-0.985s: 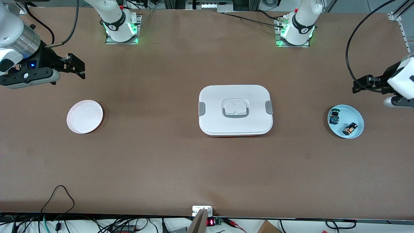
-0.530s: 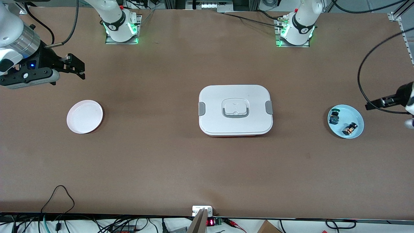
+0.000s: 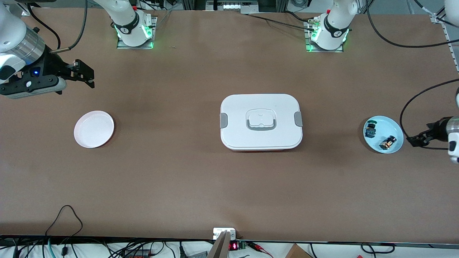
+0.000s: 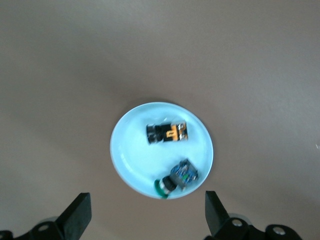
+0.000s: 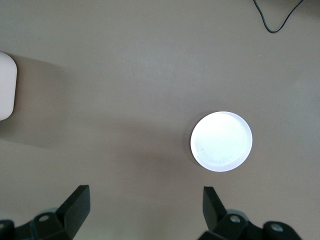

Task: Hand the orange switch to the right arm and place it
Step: 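Lower the left gripper and grasp the orange switch in the dish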

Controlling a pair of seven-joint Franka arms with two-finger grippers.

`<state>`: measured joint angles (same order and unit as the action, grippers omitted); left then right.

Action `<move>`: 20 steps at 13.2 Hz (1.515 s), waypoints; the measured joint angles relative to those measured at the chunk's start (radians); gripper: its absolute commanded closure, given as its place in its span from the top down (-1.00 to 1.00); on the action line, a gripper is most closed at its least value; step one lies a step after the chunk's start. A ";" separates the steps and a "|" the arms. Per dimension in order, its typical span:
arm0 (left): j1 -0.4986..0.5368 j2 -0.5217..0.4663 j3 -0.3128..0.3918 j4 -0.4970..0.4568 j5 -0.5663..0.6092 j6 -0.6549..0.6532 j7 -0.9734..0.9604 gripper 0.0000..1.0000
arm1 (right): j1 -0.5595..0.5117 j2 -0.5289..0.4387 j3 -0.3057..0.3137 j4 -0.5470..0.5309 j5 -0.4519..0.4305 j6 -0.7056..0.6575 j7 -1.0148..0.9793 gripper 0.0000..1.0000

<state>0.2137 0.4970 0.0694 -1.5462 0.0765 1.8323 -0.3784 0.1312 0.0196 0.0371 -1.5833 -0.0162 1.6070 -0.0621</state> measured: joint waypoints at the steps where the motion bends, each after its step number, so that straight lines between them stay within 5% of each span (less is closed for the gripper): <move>1: -0.002 0.008 -0.006 -0.015 0.000 0.023 -0.022 1.00 | 0.000 0.000 0.000 0.000 0.000 0.000 0.000 1.00; 5: -0.008 0.054 -0.011 -0.045 0.000 0.172 -0.038 0.97 | 0.000 0.001 0.000 0.000 0.000 0.000 0.000 1.00; 10: 0.002 0.152 -0.009 -0.052 0.000 0.198 -0.044 0.96 | 0.000 0.002 0.000 0.000 0.000 0.000 0.000 1.00; 20: 0.033 0.180 -0.007 -0.129 0.000 0.316 -0.045 0.96 | 0.000 0.002 0.000 0.000 0.000 0.001 0.000 1.00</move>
<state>0.2465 0.6766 0.0623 -1.6754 0.0765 2.1480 -0.4233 0.1315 0.0215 0.0371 -1.5834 -0.0163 1.6077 -0.0619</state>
